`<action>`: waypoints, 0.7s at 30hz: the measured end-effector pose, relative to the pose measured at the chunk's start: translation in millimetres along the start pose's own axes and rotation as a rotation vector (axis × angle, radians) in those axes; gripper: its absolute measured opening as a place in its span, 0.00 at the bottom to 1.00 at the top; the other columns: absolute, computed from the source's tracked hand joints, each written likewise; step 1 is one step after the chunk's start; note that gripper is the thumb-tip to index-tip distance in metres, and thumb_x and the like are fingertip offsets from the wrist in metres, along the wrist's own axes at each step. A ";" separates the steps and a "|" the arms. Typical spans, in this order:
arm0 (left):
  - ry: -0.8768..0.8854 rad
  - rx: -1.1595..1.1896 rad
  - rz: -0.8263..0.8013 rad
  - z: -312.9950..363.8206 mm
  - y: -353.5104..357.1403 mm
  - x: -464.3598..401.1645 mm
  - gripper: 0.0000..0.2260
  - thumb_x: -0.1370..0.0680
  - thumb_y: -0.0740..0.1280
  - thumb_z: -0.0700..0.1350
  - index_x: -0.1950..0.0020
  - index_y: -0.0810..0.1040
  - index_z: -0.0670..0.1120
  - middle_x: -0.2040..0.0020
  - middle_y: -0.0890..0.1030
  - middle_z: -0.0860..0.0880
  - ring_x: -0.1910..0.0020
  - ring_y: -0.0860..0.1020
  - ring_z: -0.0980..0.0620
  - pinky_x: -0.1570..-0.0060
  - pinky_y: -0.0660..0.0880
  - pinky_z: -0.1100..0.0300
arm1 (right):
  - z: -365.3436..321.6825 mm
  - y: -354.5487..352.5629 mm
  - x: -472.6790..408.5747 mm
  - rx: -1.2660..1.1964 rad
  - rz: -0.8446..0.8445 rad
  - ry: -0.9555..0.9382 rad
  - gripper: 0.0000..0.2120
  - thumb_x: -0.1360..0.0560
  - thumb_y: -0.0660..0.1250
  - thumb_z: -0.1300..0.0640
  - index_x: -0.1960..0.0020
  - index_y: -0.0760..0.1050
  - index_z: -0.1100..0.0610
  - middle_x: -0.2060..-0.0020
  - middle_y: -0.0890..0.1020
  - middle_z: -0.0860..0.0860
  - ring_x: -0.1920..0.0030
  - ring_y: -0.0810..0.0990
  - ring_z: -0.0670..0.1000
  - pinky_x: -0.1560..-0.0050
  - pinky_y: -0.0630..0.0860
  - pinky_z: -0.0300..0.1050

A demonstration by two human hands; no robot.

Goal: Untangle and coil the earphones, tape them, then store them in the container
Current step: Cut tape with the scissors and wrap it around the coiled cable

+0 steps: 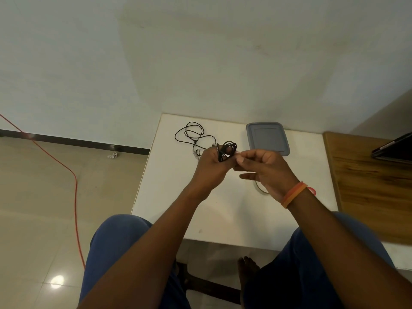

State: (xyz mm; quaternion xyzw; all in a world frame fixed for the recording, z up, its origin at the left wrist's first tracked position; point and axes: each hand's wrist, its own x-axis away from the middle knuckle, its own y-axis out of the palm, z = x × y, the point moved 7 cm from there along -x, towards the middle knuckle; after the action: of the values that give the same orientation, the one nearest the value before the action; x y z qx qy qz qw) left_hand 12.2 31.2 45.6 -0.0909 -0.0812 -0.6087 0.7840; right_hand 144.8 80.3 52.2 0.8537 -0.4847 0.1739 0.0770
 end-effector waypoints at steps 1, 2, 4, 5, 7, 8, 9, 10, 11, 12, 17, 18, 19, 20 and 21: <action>-0.014 0.028 -0.014 -0.5 0.5 0.1 0.01 0.22 0.69 0.41 0.54 0.80 0.45 0.76 0.72 0.58 0.80 0.67 0.60 0.76 0.63 0.70 | 0.4 -0.4 0.1 -0.022 -0.001 0.009 0.11 0.27 0.70 0.59 0.46 0.80 0.62 0.53 0.85 0.58 0.51 0.85 0.56 0.51 0.82 0.50; -0.023 0.064 -0.027 -0.8 0.6 0.4 0.02 0.22 0.69 0.42 0.53 0.80 0.44 0.75 0.71 0.54 0.79 0.64 0.59 0.77 0.61 0.68 | 0.8 -1.0 0.4 -0.040 -0.006 0.015 0.10 0.27 0.70 0.60 0.47 0.80 0.62 0.53 0.85 0.58 0.51 0.84 0.56 0.52 0.82 0.50; -0.035 0.112 -0.041 -1.6 0.5 0.4 0.03 0.21 0.69 0.43 0.52 0.80 0.43 0.72 0.67 0.46 0.77 0.60 0.54 0.77 0.58 0.64 | 1.8 -1.4 1.1 -0.064 -0.012 0.018 0.08 0.27 0.69 0.62 0.49 0.81 0.62 0.53 0.85 0.58 0.51 0.84 0.57 0.52 0.82 0.51; -0.040 0.122 -0.043 -2.0 0.6 -0.1 0.04 0.21 0.68 0.43 0.52 0.80 0.43 0.72 0.66 0.45 0.77 0.59 0.53 0.77 0.58 0.64 | 2.5 -1.9 1.5 -0.070 -0.008 0.022 0.07 0.26 0.69 0.63 0.49 0.81 0.62 0.53 0.85 0.59 0.51 0.84 0.57 0.52 0.82 0.51; -0.042 0.144 -0.053 -2.8 1.3 -0.7 0.04 0.21 0.68 0.43 0.52 0.79 0.42 0.70 0.65 0.44 0.77 0.59 0.53 0.77 0.58 0.64 | 4.7 -2.6 1.7 -0.087 -0.003 0.044 0.08 0.26 0.69 0.62 0.48 0.80 0.63 0.53 0.85 0.59 0.50 0.84 0.57 0.53 0.82 0.52; -0.040 0.152 -0.061 -2.3 1.6 -0.6 0.04 0.21 0.68 0.43 0.51 0.79 0.43 0.69 0.65 0.43 0.76 0.58 0.53 0.77 0.58 0.64 | 5.4 -2.5 1.4 -0.098 -0.002 0.061 0.09 0.26 0.69 0.61 0.48 0.80 0.63 0.53 0.85 0.59 0.50 0.84 0.57 0.54 0.82 0.52; -0.042 0.154 -0.068 -2.6 2.0 -0.5 0.04 0.21 0.68 0.44 0.51 0.79 0.43 0.69 0.65 0.42 0.76 0.58 0.52 0.77 0.58 0.64 | 6.1 -2.5 1.3 -0.109 -0.002 0.081 0.09 0.26 0.69 0.61 0.48 0.80 0.63 0.53 0.85 0.59 0.50 0.84 0.57 0.54 0.82 0.52; -0.050 0.156 -0.072 -3.7 2.3 -0.6 0.04 0.21 0.68 0.45 0.51 0.80 0.44 0.68 0.65 0.42 0.75 0.58 0.52 0.76 0.58 0.64 | 6.8 -2.4 0.9 -0.114 -0.002 0.098 0.08 0.26 0.69 0.60 0.48 0.80 0.62 0.53 0.85 0.59 0.50 0.84 0.57 0.55 0.82 0.52; -0.064 0.165 -0.073 -5.9 2.7 -0.9 0.05 0.21 0.68 0.45 0.50 0.80 0.44 0.69 0.64 0.42 0.75 0.58 0.52 0.76 0.58 0.64 | 7.5 -2.0 0.7 -0.120 -0.002 0.114 0.07 0.25 0.69 0.60 0.49 0.81 0.61 0.53 0.85 0.59 0.49 0.84 0.57 0.55 0.82 0.52; -0.078 0.179 -0.072 -7.8 3.2 -1.3 0.06 0.21 0.68 0.45 0.49 0.79 0.43 0.70 0.64 0.43 0.76 0.58 0.52 0.76 0.58 0.64 | 8.6 -2.0 0.4 -0.124 -0.002 0.126 0.07 0.25 0.68 0.59 0.50 0.81 0.61 0.52 0.84 0.59 0.49 0.83 0.57 0.55 0.81 0.52; -0.142 0.264 -0.149 -8.9 6.8 0.3 0.07 0.20 0.67 0.48 0.50 0.78 0.43 0.61 0.75 0.36 0.77 0.60 0.56 0.75 0.58 0.62 | 9.5 0.3 0.2 -0.172 -0.021 0.128 0.08 0.24 0.67 0.58 0.49 0.79 0.61 0.50 0.84 0.59 0.46 0.82 0.56 0.48 0.80 0.56; -0.163 0.263 -0.183 -8.2 8.1 1.4 0.07 0.19 0.66 0.48 0.51 0.78 0.44 0.59 0.78 0.34 0.77 0.59 0.56 0.74 0.57 0.62 | 8.9 -0.6 0.1 -0.182 -0.018 0.127 0.07 0.24 0.67 0.58 0.50 0.80 0.60 0.51 0.83 0.58 0.46 0.82 0.56 0.47 0.79 0.56; -0.185 0.253 -0.209 -8.2 9.0 2.3 0.08 0.19 0.66 0.48 0.51 0.78 0.45 0.59 0.81 0.38 0.77 0.59 0.56 0.74 0.57 0.62 | 8.8 -2.6 0.4 -0.195 -0.011 0.136 0.06 0.25 0.67 0.58 0.51 0.80 0.60 0.53 0.83 0.57 0.48 0.81 0.56 0.47 0.79 0.55; -0.208 0.244 -0.232 -8.8 10.1 3.3 0.08 0.19 0.65 0.48 0.50 0.78 0.45 0.62 0.81 0.43 0.76 0.59 0.56 0.74 0.58 0.62 | 10.1 -4.7 0.7 -0.207 -0.007 0.158 0.06 0.26 0.68 0.58 0.52 0.80 0.59 0.55 0.83 0.56 0.49 0.81 0.55 0.47 0.79 0.54; -0.230 0.237 -0.252 -9.8 11.3 4.2 0.07 0.19 0.65 0.48 0.49 0.78 0.45 0.64 0.79 0.46 0.76 0.60 0.56 0.74 0.58 0.63 | 12.1 -5.6 1.5 -0.227 -0.017 0.193 0.07 0.27 0.69 0.57 0.52 0.80 0.59 0.55 0.83 0.55 0.49 0.81 0.55 0.47 0.78 0.54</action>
State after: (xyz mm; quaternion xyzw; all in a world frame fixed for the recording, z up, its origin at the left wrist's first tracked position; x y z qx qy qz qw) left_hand 24.3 27.6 36.6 -0.0560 -0.2521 -0.6739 0.6923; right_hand 152.9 78.4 41.7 0.8229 -0.4844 0.1987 0.2206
